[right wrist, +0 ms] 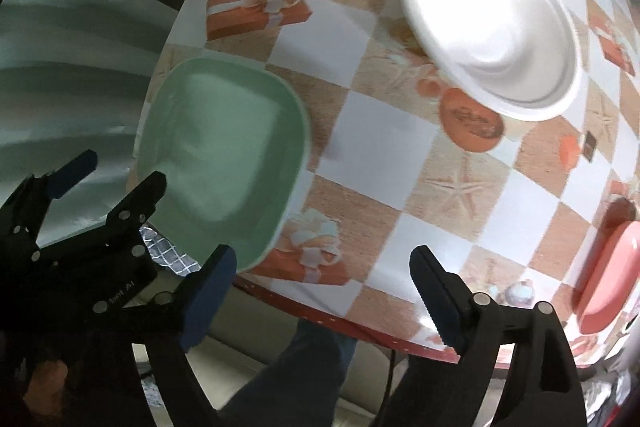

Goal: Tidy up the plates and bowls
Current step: 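Carry the green plate onto the blue plate and open both tools, then move both tools over to the pink square plate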

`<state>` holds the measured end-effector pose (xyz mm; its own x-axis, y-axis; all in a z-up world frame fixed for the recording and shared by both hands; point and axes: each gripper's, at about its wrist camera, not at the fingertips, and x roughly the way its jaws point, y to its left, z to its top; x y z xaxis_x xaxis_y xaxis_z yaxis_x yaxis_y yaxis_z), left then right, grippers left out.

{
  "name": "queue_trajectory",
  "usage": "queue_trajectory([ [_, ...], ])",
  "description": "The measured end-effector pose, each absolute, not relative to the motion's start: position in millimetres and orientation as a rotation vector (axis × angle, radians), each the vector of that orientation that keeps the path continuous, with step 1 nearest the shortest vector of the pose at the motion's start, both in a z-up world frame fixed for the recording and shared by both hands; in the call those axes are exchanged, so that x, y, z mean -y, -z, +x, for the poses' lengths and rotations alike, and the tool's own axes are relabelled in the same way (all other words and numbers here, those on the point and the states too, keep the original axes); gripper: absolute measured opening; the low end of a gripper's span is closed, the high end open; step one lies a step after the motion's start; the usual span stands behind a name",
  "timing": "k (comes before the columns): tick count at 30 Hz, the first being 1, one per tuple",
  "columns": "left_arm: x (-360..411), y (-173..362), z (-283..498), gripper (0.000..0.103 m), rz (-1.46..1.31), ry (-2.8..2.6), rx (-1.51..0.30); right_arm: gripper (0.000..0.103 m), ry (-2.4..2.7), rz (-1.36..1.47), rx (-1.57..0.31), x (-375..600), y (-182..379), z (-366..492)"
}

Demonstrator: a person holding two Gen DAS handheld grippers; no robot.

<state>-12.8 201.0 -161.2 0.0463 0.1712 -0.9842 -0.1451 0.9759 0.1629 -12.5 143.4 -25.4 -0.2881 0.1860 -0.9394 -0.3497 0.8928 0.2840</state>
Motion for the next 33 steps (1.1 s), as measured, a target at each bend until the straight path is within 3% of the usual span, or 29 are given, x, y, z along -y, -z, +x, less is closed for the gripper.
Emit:
queue_trajectory([
  [4,-190,155,-16,0.103,-0.004,-0.196,-1.51,0.089,-0.512,-0.15,-1.794,-128,26,-13],
  [12,-142,133,-9,0.103,-0.061,0.039,-1.539,0.089,-0.432,-0.113,-1.868,-73,37,-12],
  [23,-45,126,2,0.103,0.282,0.248,-1.523,0.089,-0.213,0.12,-1.847,31,23,-1],
  [33,-6,123,7,0.103,0.356,0.336,-1.514,0.089,-0.089,0.229,-1.835,90,16,-28],
])
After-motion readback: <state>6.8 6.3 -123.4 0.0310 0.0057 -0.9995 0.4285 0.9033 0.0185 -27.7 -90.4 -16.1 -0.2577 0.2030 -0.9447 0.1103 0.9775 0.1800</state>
